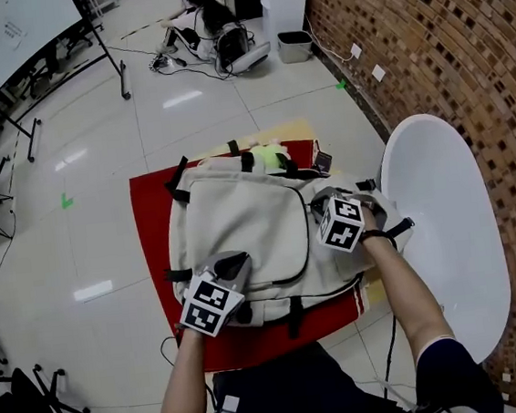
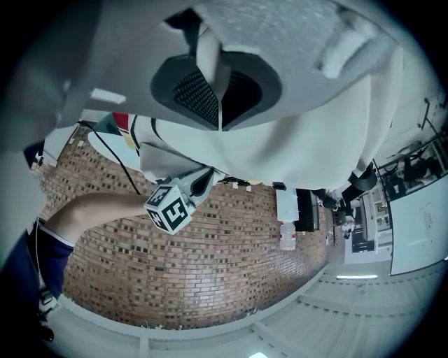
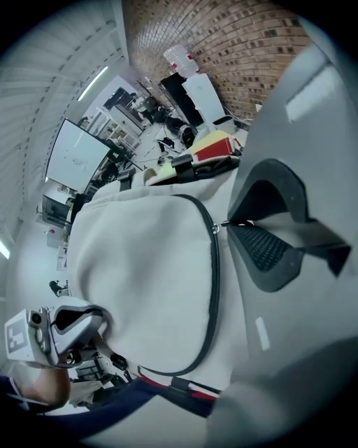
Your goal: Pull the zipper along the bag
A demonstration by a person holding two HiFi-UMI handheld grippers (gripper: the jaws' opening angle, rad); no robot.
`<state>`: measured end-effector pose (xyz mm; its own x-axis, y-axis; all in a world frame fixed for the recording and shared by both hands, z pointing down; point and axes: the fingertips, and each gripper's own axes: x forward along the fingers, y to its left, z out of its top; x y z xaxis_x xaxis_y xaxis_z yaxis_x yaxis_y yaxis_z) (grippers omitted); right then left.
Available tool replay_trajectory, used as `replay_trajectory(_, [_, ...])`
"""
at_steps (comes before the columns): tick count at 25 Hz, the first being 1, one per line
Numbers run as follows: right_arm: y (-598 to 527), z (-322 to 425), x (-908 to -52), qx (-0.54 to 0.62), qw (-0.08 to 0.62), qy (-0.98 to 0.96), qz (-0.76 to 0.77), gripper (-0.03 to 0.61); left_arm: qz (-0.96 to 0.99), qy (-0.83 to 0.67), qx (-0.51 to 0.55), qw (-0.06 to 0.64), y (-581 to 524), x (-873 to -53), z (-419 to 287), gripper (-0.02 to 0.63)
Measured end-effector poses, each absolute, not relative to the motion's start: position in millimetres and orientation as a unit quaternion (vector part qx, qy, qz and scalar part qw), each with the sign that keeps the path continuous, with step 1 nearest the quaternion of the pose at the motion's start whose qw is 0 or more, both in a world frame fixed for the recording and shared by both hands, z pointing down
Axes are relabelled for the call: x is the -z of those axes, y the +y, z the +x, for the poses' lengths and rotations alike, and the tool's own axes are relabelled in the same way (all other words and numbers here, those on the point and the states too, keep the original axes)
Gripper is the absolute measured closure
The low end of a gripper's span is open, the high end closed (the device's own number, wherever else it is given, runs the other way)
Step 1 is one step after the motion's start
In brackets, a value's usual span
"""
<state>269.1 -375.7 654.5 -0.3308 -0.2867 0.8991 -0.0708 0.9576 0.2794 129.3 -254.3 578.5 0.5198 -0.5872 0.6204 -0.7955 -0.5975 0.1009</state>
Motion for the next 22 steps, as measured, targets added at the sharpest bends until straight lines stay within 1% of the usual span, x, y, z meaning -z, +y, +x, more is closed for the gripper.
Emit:
replay_trajectory(4, [-400,259,-650,0.120,0.556,-0.817,0.094,0.551,0.847,-0.417,-0.270,0.191,-257,-577,126,0.598])
replay_trajectory(6, [-407,253,-649,0.126,0.546,-0.824,0.082,0.551,0.844,-0.420,-0.271,0.191,-256,-578,125,0.612])
replay_trajectory(13, [-423,235,-654,0.169,0.534,-0.828,0.022,0.548,0.839,-0.434,-0.263,0.198,-258,-580,123,0.611])
replay_trajectory(19, [-429,217,-640,0.210,0.503,-0.838,0.010,0.552,0.834,-0.439,-0.276,0.189,-259,-584,124,0.612])
replay_trajectory(22, [-431,206,-639,0.226,0.504,-0.834,-0.001,0.551,0.833,-0.438,-0.277,0.195,-260,-586,123,0.611])
